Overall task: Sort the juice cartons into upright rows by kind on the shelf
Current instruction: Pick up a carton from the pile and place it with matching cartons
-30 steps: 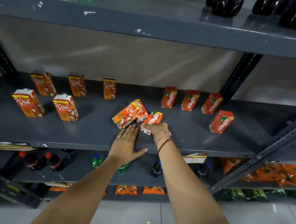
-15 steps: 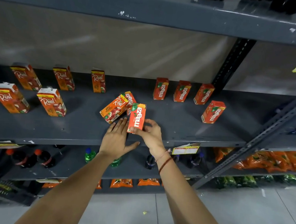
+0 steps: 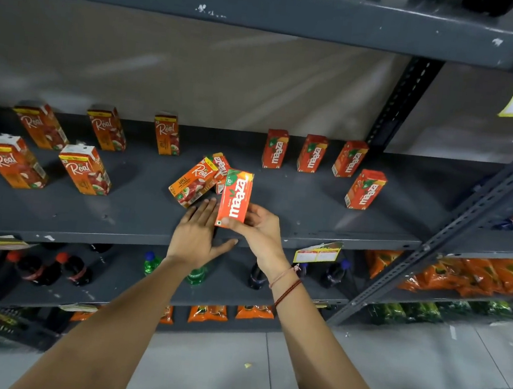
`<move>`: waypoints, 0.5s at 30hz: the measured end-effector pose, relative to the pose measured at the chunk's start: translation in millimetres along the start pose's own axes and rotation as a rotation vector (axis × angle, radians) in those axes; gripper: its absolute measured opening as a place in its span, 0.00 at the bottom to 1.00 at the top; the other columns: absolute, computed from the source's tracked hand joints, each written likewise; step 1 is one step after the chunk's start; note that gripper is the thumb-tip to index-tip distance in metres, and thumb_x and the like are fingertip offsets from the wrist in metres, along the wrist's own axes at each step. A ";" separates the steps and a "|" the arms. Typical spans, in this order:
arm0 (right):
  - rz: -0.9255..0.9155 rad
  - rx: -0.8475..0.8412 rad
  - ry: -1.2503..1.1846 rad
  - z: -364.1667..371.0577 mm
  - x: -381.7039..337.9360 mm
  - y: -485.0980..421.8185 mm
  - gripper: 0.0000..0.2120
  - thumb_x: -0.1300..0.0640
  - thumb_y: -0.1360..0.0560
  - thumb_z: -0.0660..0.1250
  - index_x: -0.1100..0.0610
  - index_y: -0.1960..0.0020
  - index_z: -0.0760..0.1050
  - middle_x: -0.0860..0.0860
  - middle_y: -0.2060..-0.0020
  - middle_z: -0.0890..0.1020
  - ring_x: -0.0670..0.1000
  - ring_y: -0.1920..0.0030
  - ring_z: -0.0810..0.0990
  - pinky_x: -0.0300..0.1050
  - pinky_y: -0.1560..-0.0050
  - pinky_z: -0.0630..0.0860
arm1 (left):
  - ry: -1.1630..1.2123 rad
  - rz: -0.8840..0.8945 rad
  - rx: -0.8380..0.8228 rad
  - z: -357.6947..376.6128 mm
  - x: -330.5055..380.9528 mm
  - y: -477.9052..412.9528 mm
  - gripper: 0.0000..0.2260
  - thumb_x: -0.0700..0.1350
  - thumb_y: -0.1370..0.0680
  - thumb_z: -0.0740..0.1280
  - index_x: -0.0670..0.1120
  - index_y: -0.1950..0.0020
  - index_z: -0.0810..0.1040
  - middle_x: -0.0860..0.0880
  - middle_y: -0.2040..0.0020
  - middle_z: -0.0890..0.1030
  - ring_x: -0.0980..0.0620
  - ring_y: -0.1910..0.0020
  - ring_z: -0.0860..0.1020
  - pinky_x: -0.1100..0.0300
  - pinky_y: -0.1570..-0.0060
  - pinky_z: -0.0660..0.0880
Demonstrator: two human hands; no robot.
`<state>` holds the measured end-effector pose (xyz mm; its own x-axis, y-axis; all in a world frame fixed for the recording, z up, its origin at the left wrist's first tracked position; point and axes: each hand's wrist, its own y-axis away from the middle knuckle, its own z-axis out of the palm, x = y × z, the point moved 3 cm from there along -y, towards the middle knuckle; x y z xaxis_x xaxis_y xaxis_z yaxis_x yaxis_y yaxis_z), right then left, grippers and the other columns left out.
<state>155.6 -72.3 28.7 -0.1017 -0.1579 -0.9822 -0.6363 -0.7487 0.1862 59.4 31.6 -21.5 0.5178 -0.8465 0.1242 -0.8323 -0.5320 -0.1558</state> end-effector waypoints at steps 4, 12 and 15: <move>-0.024 0.027 -0.002 -12.2 -2.8 -5.9 0.22 0.61 0.36 0.77 0.61 0.44 0.76 0.54 0.51 0.84 0.46 0.53 0.82 0.31 0.59 0.77 | -0.038 -0.020 0.005 3.5 -1.6 -2.3 0.41 0.70 0.27 0.51 0.38 0.29 0.64 0.40 0.30 0.68 0.44 0.30 0.65 0.49 0.31 0.59; -0.130 0.233 0.160 -90.9 -11.8 -40.5 0.26 0.64 0.41 0.80 0.58 0.47 0.72 0.53 0.53 0.83 0.50 0.52 0.82 0.44 0.45 0.78 | -0.069 -0.013 0.026 5.0 -2.9 -3.2 0.41 0.70 0.27 0.48 0.38 0.30 0.66 0.40 0.30 0.69 0.44 0.31 0.67 0.49 0.32 0.60; -0.158 0.273 0.303 -133.2 -16.4 -61.2 0.30 0.65 0.43 0.80 0.58 0.45 0.73 0.57 0.48 0.83 0.53 0.48 0.82 0.53 0.40 0.77 | -0.064 -0.019 0.033 5.4 -3.2 -3.9 0.41 0.70 0.27 0.49 0.38 0.30 0.67 0.41 0.30 0.69 0.45 0.31 0.67 0.49 0.32 0.60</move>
<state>298.1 -109.6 36.6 0.2162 -0.2679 -0.9389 -0.8092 -0.5873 -0.0188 62.0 36.2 -26.6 0.5457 -0.8355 0.0648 -0.8159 -0.5473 -0.1862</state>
